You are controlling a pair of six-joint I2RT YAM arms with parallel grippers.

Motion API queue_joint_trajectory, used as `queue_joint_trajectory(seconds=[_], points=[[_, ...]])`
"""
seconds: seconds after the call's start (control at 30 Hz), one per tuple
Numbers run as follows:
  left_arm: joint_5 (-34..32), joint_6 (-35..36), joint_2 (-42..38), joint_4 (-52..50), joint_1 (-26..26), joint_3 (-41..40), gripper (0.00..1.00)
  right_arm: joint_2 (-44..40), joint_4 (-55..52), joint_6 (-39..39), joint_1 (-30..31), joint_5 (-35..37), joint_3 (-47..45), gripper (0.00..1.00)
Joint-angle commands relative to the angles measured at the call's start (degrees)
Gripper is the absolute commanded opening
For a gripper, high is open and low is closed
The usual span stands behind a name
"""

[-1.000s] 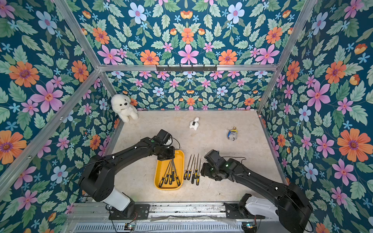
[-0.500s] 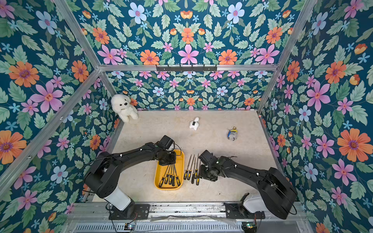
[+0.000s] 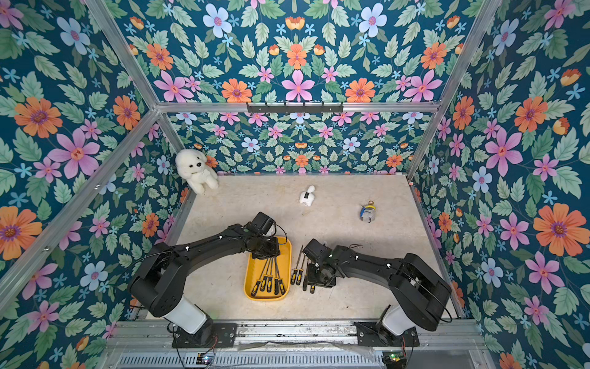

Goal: Put the file tool into the storage box
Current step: Pick up the file tool from the center of the board.

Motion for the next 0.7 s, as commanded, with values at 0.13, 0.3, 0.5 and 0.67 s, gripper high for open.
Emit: queue_joint_trajectory(seconds=[0.13, 0.3, 0.5, 0.67], points=[[0.1, 0.4, -3.9, -6.1, 0.1, 6.4, 0.31, 4.3, -4.0, -1.1, 1.9, 1.2, 2.1, 0.41], [0.1, 0.5, -6.3, -8.9, 0.1, 10.1, 0.32, 4.9, -6.4, -1.0, 2.2, 2.6, 2.8, 0.37], [0.3, 0.6, -8.1, -10.1, 0.2, 11.4, 0.32, 4.3, -8.3, -1.0, 2.2, 4.6, 2.8, 0.26], [0.6, 0.7, -8.5, -10.1, 0.1, 11.8, 0.32, 2.1, -10.0, -0.7, 2.1, 6.7, 3.1, 0.20]])
